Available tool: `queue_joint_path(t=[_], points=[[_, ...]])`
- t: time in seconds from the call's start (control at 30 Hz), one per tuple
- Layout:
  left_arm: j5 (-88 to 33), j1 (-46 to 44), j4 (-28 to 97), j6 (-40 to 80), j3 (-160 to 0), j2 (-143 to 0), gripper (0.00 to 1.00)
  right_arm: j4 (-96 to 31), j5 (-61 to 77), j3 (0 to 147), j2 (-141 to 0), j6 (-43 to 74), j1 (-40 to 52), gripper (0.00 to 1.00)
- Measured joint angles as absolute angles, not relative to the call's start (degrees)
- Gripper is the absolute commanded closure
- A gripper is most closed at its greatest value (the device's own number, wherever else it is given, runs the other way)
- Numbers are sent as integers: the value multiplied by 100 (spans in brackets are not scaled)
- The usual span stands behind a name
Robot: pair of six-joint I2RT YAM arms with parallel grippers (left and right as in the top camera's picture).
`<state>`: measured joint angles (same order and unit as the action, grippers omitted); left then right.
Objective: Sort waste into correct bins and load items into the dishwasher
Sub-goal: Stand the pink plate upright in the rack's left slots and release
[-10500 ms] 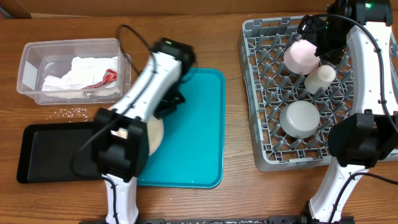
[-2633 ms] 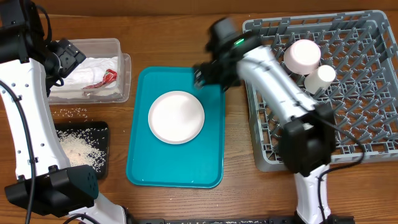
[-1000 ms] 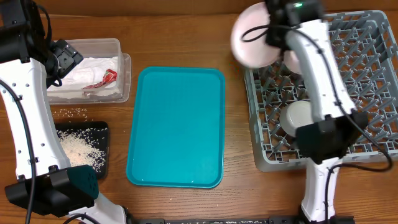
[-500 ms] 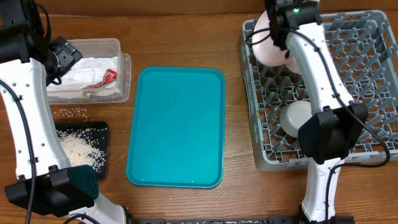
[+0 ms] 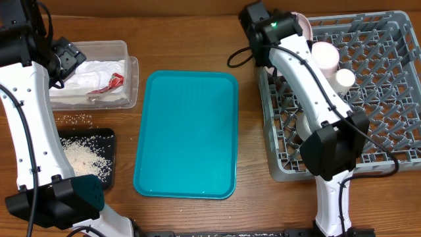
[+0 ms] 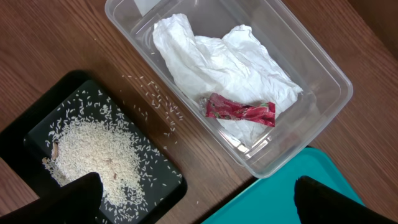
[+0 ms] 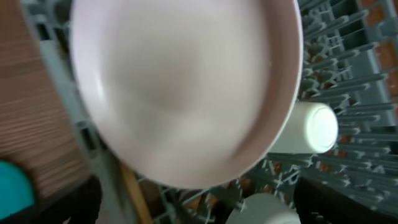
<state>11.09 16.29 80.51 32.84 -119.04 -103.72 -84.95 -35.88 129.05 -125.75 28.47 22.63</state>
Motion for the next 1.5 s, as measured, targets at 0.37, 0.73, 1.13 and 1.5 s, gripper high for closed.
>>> queue_joint_path(t=[0.37,0.73,1.13,1.5], points=[[1122,1629,8053,3284,-11904,-10372,0,-8079,-2080,13441,-10829,2842,563,94],[1140,1629,8051,3284,-11904,-10372,0,-7365,1494,13152,-12121,2180,-1234,96],[1140,1629,8108,3284,-11904,-10372,0,-7290,3033,13107,-12886,1684,-655,96],[1140,1629,8119,3284,-11904,-10372,0,-7557,3212,13107,-12580,1509,-510,96]])
